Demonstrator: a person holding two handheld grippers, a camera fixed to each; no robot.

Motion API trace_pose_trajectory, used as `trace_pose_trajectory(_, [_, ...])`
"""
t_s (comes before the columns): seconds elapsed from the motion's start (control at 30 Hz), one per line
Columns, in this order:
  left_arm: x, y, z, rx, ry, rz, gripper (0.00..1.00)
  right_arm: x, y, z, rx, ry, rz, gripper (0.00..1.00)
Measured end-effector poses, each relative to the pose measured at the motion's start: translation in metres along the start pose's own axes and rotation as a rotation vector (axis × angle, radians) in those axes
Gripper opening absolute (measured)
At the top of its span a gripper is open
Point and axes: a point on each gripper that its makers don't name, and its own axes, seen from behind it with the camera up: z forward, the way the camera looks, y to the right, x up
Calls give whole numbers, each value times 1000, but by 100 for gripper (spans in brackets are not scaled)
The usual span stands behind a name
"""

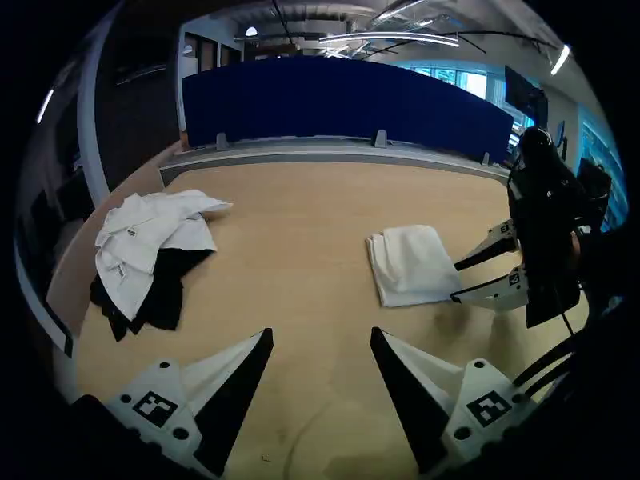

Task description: Fold towel

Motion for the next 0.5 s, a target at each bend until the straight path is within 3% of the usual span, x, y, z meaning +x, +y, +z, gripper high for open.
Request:
trace_pose_trajectory(0.37, [1,3,2,-6,0,5,90,-17,7,0,-18,-21,38,81])
trace_pose_trajectory(0.5, [1,3,2,-6,-1,4,90,-22,8,2,-17,-30,45,74])
